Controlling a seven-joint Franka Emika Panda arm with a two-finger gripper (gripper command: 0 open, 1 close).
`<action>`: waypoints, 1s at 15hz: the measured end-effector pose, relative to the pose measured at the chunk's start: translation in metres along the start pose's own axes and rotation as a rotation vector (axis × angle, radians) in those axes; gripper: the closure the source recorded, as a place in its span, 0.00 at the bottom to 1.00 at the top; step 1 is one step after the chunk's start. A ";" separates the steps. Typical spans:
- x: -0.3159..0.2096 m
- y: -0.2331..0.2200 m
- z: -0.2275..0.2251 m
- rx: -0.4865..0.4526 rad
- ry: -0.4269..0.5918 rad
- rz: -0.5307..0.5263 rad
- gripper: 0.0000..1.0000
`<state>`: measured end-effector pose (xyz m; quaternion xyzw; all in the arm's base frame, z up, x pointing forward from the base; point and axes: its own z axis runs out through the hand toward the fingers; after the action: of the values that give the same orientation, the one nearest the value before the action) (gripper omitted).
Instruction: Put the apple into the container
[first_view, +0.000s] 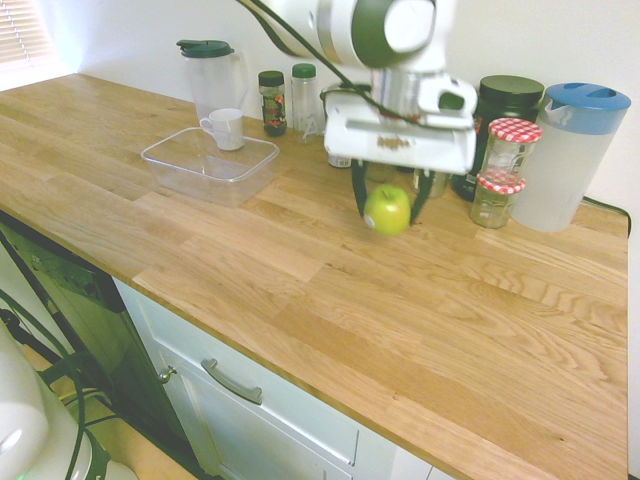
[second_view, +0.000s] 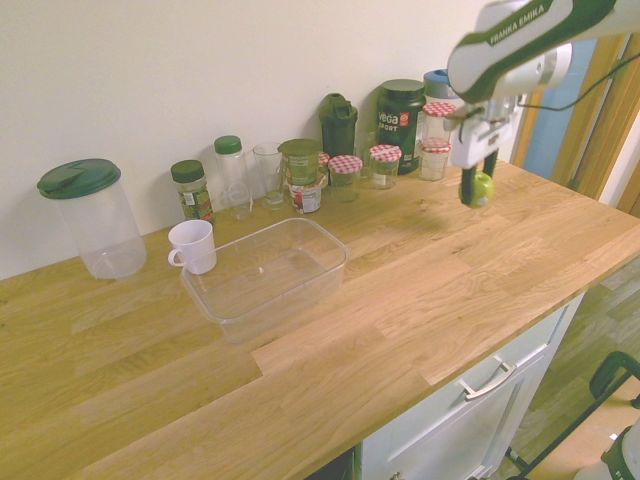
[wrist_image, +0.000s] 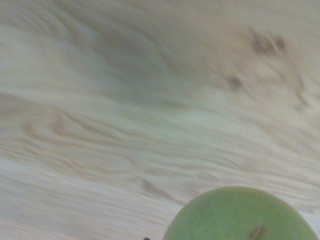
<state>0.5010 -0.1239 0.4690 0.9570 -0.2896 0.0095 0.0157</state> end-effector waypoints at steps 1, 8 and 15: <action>-0.022 -0.048 -0.020 0.017 0.017 -0.002 1.00; -0.175 -0.268 0.001 0.049 0.049 -0.015 1.00; -0.178 -0.315 0.081 0.024 0.045 0.040 0.00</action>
<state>0.5279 0.2336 0.3757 0.9506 -0.3083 0.0346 0.0107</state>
